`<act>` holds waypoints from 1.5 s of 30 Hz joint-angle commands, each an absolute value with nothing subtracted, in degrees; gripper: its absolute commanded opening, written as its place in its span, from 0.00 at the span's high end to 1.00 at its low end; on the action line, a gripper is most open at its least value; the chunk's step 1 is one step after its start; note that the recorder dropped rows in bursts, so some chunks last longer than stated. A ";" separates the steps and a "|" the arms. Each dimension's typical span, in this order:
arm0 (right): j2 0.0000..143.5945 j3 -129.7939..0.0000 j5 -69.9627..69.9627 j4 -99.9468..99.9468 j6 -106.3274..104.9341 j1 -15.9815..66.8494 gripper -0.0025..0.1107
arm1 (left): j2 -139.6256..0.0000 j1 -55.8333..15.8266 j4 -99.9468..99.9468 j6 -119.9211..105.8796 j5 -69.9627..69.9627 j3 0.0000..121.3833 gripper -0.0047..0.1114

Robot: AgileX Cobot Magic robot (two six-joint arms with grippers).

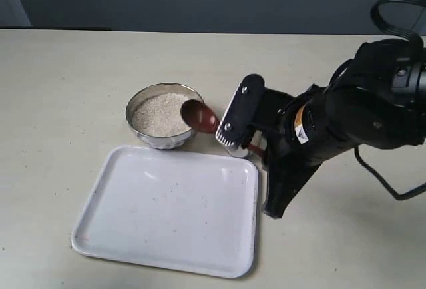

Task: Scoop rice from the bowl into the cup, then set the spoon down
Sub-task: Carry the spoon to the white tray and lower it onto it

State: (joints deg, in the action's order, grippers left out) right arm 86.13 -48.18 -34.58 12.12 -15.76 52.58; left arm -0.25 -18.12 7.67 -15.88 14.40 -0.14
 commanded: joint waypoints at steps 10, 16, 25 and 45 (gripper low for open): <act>94.56 -48.39 -28.72 6.23 -21.02 60.86 0.99 | 0.00 -18.38 8.04 -15.58 13.68 0.00 0.96; 99.29 -48.39 -20.82 5.43 -19.60 62.70 0.99 | 0.00 -18.38 8.04 -15.58 13.68 0.00 0.96; 100.45 -48.39 -18.62 4.24 -17.96 62.70 0.99 | 0.00 -18.38 8.04 -15.58 13.68 0.00 0.96; 100.45 -48.39 -19.75 0.62 -17.96 62.70 0.55 | 0.00 -18.38 8.04 -15.58 13.68 0.00 0.96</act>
State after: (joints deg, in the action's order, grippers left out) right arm 100.48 -48.18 -19.62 0.89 -18.03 62.50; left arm -0.25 -18.12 7.67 -15.88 14.40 -0.14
